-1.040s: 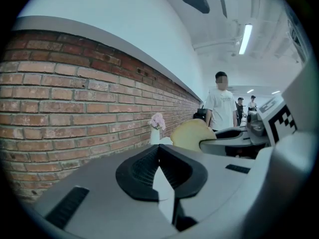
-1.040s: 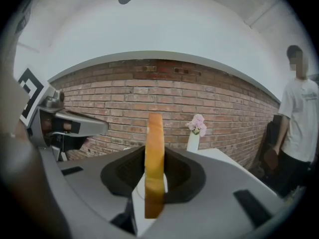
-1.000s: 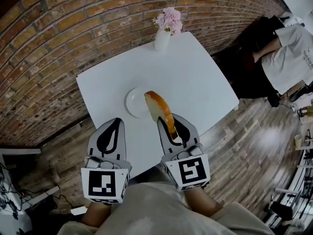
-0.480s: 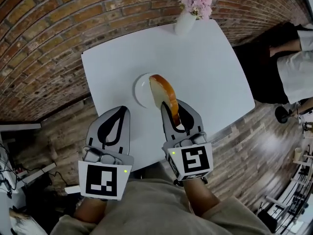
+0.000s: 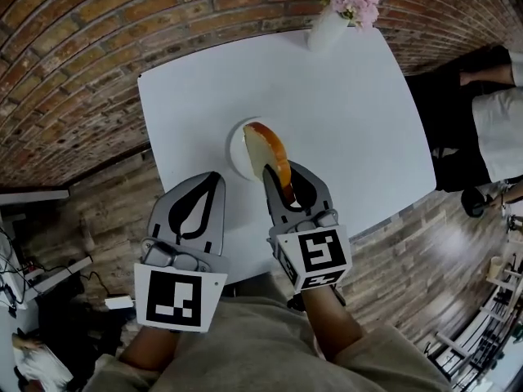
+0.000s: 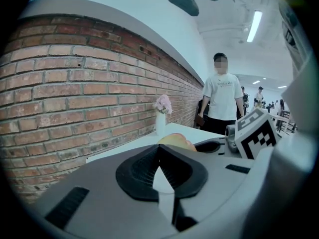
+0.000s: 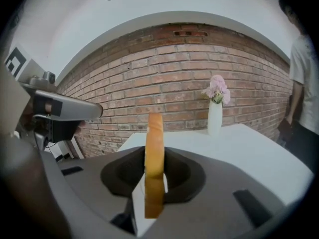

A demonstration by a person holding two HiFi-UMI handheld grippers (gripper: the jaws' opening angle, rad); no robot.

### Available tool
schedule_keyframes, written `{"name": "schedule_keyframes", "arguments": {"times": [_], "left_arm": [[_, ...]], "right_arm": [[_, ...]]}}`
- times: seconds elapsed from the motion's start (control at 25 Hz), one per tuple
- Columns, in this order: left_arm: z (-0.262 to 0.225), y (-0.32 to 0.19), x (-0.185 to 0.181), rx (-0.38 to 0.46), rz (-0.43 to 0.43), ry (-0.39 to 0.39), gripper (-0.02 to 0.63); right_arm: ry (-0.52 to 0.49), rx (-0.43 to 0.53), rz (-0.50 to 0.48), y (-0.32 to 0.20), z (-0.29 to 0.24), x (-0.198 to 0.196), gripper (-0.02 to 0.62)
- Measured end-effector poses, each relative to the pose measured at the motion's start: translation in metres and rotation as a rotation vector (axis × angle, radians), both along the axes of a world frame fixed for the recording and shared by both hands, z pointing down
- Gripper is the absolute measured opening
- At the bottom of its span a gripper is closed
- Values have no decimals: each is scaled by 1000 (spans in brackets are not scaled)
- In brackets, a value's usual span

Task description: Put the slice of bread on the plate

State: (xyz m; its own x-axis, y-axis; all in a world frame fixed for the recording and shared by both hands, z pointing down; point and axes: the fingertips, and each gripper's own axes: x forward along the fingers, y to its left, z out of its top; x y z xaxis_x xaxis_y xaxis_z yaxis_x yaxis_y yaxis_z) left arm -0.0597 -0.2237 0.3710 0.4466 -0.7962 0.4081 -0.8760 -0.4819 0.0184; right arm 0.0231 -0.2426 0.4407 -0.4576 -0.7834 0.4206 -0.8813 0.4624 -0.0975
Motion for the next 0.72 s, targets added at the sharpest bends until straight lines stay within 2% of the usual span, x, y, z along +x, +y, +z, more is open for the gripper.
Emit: {"name": "schedule_keyframes", "arguments": {"times": [0.28,0.72], "left_arm": [[8,-8,-2,-22,-16,-10,9],[18,-16,-1,-50,-33,-25,9]], "right_arm": [[-93,-124,-57,-13,31,-15,95],[-287,-293,-68,-34,62,-16,97]]}}
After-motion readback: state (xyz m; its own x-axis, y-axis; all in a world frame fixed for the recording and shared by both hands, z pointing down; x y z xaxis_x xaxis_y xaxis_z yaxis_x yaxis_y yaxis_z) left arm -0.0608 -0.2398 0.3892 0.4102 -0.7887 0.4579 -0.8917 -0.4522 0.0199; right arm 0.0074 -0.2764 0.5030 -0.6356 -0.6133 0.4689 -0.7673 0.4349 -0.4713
